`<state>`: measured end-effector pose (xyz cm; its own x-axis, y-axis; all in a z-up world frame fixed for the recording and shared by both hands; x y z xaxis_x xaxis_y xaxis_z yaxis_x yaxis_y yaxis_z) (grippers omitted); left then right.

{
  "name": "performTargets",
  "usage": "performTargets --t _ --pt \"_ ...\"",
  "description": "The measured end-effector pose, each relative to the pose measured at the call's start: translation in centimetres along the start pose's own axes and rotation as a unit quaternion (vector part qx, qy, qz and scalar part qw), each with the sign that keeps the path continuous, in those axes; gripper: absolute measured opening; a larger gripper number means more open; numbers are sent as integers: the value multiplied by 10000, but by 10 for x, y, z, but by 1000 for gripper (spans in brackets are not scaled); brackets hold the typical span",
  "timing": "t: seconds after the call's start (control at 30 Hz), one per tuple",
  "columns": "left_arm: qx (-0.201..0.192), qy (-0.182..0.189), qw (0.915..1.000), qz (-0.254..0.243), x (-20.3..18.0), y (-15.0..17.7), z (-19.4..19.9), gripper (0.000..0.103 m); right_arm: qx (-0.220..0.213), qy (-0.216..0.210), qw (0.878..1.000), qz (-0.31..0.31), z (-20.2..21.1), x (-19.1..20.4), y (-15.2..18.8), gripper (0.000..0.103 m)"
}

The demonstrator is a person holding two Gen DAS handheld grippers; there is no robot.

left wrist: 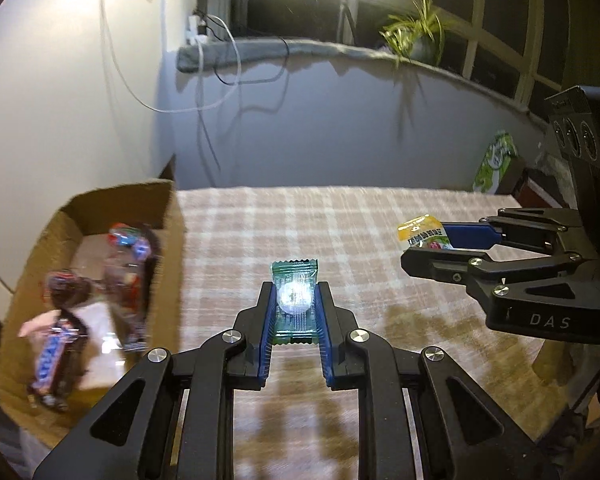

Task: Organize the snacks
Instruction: 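Carry the green mint over the box with the left tool while the right tool carries the jelly cup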

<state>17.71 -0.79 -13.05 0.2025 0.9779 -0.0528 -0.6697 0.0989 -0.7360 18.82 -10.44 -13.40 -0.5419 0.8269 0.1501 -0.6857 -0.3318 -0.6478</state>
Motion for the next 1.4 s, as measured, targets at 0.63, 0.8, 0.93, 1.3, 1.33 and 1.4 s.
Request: performTargets --t 0.63,0.8,0.93,1.3,1.33,1.4 --pt "-569 -472 9962 455 98 -7 60 18 -249 -509 9975 416 -13 108 -62 39" --pt "-579 -584 9949 583 124 -1 65 18 -205 -653 9961 565 -30 139 -74 39" --pt "-572 -639 9941 670 141 1 65 18 -173 -760 9948 655 -46 160 -84 39" --pt "-538 -692 9927 832 167 6 59 18 -36 -826 9939 725 -81 179 -100 39" --pt "-536 -694 9926 845 169 6 58 18 -14 -839 9939 717 -85 180 -101 39" --pt "-534 -700 9923 867 171 7 58 18 18 -850 9939 707 -89 181 -102 39"
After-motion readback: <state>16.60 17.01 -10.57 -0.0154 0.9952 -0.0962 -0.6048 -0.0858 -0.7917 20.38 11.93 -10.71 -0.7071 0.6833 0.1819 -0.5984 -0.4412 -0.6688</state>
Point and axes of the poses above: each gripper's, at about its wrist camera, not at the fingertips, and z roughly against the way its jaws point, x to its left, y to its underside, the point moved 9 cm from there along -z, roughly the way its jaws point, and after that the axes turned 2 degrees about -z, right-handed, at the moved point
